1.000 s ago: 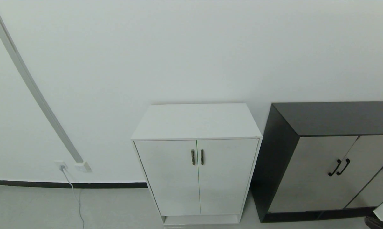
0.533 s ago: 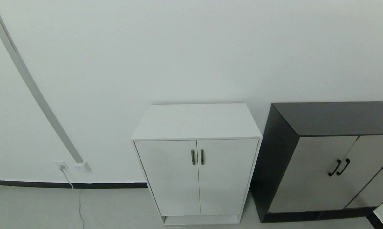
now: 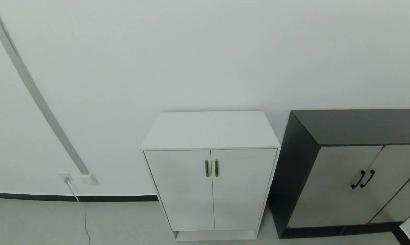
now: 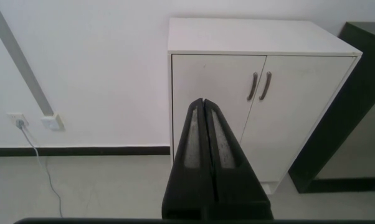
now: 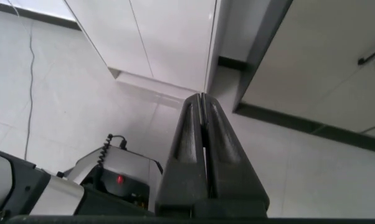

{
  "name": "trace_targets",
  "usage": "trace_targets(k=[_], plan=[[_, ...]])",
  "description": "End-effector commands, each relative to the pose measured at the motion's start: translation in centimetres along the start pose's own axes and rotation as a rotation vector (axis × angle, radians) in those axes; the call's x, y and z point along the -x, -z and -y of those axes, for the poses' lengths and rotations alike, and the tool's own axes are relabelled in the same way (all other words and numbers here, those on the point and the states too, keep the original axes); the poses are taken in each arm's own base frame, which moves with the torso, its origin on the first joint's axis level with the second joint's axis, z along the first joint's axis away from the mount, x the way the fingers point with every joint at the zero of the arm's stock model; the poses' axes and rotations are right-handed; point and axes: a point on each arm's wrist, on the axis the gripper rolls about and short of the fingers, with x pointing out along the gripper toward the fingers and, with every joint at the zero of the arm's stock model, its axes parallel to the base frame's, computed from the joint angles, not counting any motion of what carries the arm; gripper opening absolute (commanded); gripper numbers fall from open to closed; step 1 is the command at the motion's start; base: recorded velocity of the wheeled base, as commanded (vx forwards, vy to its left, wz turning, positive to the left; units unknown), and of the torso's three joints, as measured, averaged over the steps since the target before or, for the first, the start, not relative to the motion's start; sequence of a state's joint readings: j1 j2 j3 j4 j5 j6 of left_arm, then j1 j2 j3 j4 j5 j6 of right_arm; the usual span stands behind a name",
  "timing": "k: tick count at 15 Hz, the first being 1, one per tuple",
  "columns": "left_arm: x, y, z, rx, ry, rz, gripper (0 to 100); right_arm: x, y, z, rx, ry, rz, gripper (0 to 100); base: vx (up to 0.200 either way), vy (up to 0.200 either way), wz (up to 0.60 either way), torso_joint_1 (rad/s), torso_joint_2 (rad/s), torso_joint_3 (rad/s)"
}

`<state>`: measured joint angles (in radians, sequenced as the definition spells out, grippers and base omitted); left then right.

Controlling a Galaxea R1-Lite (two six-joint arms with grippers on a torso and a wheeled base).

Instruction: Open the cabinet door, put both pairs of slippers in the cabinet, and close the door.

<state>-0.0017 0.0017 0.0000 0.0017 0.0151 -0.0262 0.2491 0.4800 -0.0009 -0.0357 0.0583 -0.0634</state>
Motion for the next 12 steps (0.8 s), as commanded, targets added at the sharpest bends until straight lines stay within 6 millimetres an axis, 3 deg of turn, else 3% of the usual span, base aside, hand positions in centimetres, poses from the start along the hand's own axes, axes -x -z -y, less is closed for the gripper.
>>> trace_targets(k=[1, 12], plan=[[0.0, 0.0, 0.0, 0.0, 0.0, 0.0, 0, 0.19, 0.53, -0.06, 0.005, -0.011, -0.021, 0, 0.0, 0.0, 0.0, 0.0, 0.0, 0.0], [0.0, 0.0, 0.0, 0.001, 0.0, 0.0, 0, 1.02, 0.67, -0.01, -0.055, 0.172, 0.089, 0, 0.0, 0.0, 0.0, 0.0, 0.0, 0.0]])
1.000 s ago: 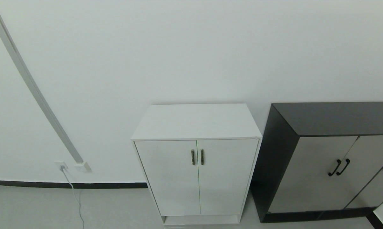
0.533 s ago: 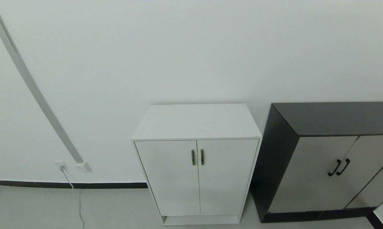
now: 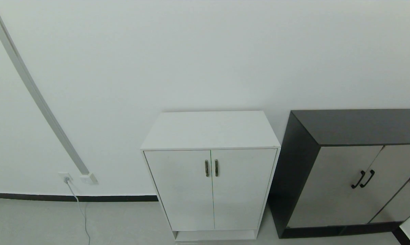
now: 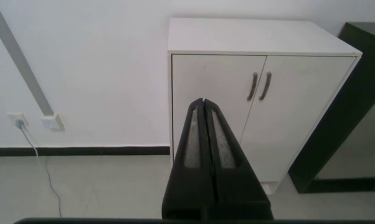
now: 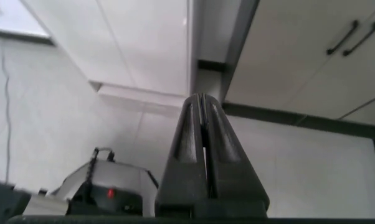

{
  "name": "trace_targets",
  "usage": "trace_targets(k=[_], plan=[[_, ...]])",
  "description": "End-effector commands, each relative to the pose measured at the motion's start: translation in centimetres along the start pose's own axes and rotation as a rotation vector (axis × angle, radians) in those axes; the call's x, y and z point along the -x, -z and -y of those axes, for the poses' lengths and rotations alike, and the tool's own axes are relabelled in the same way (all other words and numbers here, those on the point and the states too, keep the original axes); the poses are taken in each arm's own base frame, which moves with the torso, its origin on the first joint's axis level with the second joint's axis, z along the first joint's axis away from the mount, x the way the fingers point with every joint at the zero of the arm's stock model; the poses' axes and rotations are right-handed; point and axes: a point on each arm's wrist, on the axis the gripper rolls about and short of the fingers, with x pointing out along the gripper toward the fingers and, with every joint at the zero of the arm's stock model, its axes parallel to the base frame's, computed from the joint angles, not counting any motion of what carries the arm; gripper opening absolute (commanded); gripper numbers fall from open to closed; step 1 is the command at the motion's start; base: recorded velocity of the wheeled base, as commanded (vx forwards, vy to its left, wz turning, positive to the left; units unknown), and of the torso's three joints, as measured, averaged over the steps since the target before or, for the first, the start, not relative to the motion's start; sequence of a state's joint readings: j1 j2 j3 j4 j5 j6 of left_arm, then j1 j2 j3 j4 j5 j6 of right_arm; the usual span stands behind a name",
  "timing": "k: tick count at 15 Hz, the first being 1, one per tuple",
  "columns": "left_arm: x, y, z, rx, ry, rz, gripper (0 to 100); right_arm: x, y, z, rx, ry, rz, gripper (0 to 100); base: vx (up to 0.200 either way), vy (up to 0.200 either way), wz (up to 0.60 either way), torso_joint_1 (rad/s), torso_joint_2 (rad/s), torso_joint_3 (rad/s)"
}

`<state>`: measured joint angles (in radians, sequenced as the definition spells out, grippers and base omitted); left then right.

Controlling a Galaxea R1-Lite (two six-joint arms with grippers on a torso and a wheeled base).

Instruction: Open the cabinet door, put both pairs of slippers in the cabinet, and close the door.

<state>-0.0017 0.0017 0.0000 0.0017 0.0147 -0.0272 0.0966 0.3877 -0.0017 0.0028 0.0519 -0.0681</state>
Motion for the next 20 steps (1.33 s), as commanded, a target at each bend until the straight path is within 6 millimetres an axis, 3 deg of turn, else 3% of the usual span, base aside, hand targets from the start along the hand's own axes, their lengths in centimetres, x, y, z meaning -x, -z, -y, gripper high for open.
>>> trace_targets(k=[1, 4, 11, 20], plan=[[0.0, 0.0, 0.0, 0.0, -0.001, 0.0, 0, 0.5, 0.1, 0.0, -0.009, 0.042, 0.071, 0, 0.0, 0.0, 0.0, 0.0, 0.0, 0.0], [0.0, 0.0, 0.0, 0.0, -0.001, 0.0, 0, 1.4, 0.5, -0.2, -0.017, 0.119, 0.192, 0, 0.0, 0.0, 0.0, 0.0, 0.0, 0.0], [0.0, 0.0, 0.0, 0.0, -0.002, 0.0, 0, 2.5, 1.4, -0.4, 0.003, 0.116, 0.365, 0, 0.0, 0.0, 0.0, 0.0, 0.0, 0.0], [0.0, 0.0, 0.0, -0.001, -0.001, 0.0, 0, 2.7, 1.3, -0.3, -0.128, 0.167, 0.394, 0, 0.0, 0.0, 0.0, 0.0, 0.0, 0.0]])
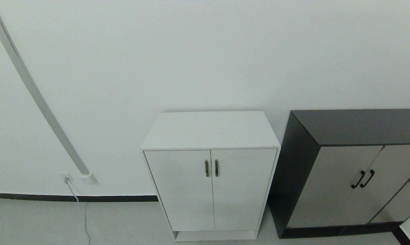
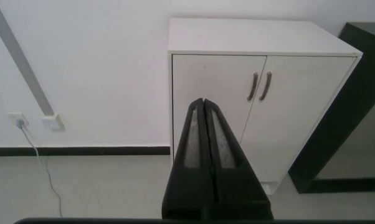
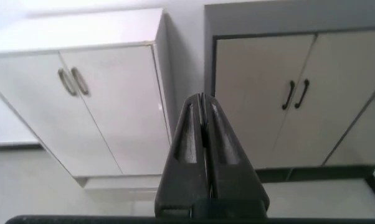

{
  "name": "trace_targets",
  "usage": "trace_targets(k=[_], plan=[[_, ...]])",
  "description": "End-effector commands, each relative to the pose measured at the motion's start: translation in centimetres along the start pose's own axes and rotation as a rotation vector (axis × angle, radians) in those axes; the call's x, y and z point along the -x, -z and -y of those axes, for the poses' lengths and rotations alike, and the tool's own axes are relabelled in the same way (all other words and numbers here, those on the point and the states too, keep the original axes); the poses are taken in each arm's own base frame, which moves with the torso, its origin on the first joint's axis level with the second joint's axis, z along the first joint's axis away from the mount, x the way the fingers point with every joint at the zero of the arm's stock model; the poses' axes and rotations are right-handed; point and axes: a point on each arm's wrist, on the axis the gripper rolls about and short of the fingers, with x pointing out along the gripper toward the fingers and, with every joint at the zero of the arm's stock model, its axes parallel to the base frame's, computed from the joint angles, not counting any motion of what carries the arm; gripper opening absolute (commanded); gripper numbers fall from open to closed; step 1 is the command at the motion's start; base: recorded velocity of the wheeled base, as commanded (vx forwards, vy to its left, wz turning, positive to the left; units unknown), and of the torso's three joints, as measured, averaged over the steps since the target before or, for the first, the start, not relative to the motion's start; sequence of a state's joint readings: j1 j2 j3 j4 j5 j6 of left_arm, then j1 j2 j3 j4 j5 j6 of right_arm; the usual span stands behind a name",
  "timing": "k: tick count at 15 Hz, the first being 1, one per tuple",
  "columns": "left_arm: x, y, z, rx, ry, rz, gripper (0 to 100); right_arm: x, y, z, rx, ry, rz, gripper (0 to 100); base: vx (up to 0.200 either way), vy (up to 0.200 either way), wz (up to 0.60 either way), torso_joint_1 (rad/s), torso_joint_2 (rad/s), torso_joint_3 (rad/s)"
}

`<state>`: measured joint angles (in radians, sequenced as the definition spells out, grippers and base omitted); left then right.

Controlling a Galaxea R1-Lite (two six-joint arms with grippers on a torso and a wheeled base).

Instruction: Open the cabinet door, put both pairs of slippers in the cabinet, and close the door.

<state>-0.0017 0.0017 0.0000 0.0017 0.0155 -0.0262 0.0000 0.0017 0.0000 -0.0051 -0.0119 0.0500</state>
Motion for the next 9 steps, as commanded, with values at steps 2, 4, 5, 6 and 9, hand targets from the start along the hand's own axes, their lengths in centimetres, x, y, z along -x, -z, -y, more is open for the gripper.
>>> trace_targets(k=[2, 4, 5, 6, 9], plan=[[0.0, 0.0, 0.0, -0.003, 0.002, 0.0, 0, 0.0, -0.03, 0.01, -0.002, 0.006, 0.003, 0, 0.0, 0.0, 0.0, 0.0, 0.0, 0.0], [0.0, 0.0, 0.01, -0.003, 0.003, 0.0, 0, 0.0, -0.03, 0.01, -0.001, 0.006, 0.003, 0, 0.0, 0.0, 0.0, 0.0, 0.0, 0.0], [0.0, 0.0, 0.01, -0.003, 0.003, 0.0, 0, 0.0, -0.03, 0.01, 0.002, 0.006, 0.003, 0, 0.0, 0.0, 0.0, 0.0, 0.0, 0.0], [0.0, 0.0, 0.01, -0.003, 0.003, 0.0, 0, 0.0, -0.03, 0.01, 0.002, 0.006, 0.003, 0, 0.0, 0.0, 0.0, 0.0, 0.0, 0.0], [0.0, 0.0, 0.01, -0.003, 0.003, 0.0, 0, 0.0, -0.01, 0.01, 0.007, 0.005, 0.001, 0, 0.0, 0.0, 0.0, 0.0, 0.0, 0.0]])
